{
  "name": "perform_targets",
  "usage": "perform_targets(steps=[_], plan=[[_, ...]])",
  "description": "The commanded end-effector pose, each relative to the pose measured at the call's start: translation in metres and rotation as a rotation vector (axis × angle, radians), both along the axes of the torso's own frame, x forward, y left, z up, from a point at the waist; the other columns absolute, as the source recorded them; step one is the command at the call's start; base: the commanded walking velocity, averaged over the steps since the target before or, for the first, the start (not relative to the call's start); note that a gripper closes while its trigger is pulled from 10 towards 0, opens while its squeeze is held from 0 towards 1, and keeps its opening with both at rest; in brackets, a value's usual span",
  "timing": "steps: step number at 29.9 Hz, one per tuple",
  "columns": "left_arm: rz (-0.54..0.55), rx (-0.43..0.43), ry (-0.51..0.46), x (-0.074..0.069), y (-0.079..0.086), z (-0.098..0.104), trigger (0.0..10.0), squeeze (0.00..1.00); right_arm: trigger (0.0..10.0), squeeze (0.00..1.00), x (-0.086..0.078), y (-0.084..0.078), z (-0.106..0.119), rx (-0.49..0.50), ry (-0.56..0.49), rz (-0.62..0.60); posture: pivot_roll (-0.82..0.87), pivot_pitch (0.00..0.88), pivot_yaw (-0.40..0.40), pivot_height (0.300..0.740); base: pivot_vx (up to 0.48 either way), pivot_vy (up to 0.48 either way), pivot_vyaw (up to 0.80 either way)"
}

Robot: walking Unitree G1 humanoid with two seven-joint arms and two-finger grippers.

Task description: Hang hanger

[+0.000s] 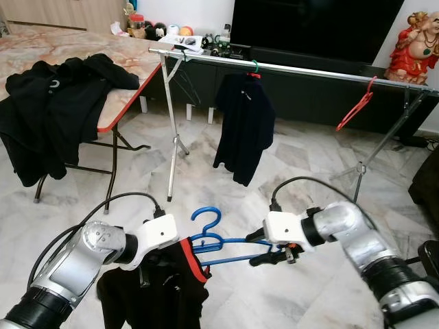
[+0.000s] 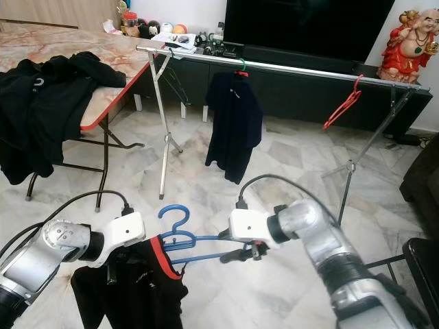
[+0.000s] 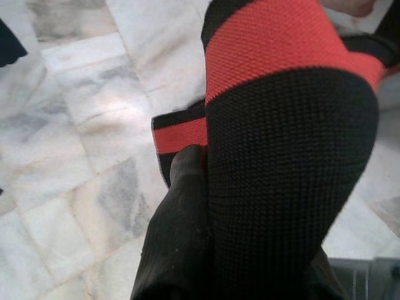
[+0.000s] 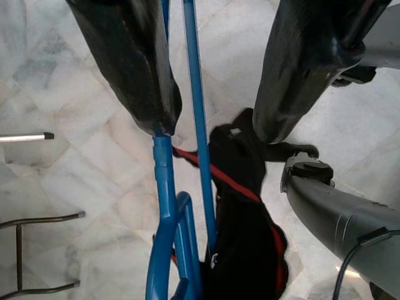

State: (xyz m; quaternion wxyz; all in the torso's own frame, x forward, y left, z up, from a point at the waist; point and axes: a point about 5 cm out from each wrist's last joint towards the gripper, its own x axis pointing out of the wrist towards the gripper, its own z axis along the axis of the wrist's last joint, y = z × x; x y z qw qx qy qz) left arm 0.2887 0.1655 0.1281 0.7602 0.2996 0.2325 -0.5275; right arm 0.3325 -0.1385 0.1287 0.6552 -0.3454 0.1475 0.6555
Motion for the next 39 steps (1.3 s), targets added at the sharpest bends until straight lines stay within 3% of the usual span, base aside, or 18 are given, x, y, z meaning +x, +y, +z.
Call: perform_targets(steps=[1, 13, 16, 17, 21, 39], plan=[[-0.090, -0.033, -0.030, -0.001, -0.017, 0.013, 10.0, 0.00, 10.0, 0.00, 0.005, 0.008, 0.009, 0.032, -0.040, 0.023, 0.11, 0.009, -0.102, 0.740, 0.000, 0.000, 0.00], [-0.101, -0.029, -0.012, -0.001, -0.021, 0.013, 10.0, 0.00, 10.0, 0.00, 0.007, 0.015, 0.015, 0.108, -0.075, 0.073, 0.11, 0.000, -0.090, 0.740, 0.000, 0.000, 0.00], [-0.103, -0.028, -0.010, -0.001, -0.021, 0.013, 10.0, 0.00, 10.0, 0.00, 0.006, 0.013, 0.010, 0.065, -0.056, 0.091, 0.11, 0.000, -0.090, 0.740, 0.000, 0.000, 0.00], [-0.103, -0.029, -0.010, -0.001, -0.021, 0.014, 10.0, 0.00, 10.0, 0.00, 0.002, 0.012, 0.005, 0.040, -0.003, 0.120, 0.11, 0.000, -0.090, 0.740, 0.000, 0.000, 0.00], [-0.106, -0.027, -0.017, 0.000, -0.022, 0.015, 10.0, 0.00, 10.0, 0.00, -0.005, 0.015, -0.003, 0.043, 0.066, 0.163, 0.11, 0.000, -0.092, 0.740, 0.000, 0.000, 0.00], [-0.125, -0.035, -0.022, 0.000, -0.028, 0.020, 10.0, 0.00, 10.0, 0.00, -0.002, 0.030, -0.010, 0.103, 0.050, 0.105, 0.13, 0.017, -0.099, 0.740, 0.000, 0.000, 0.00]])
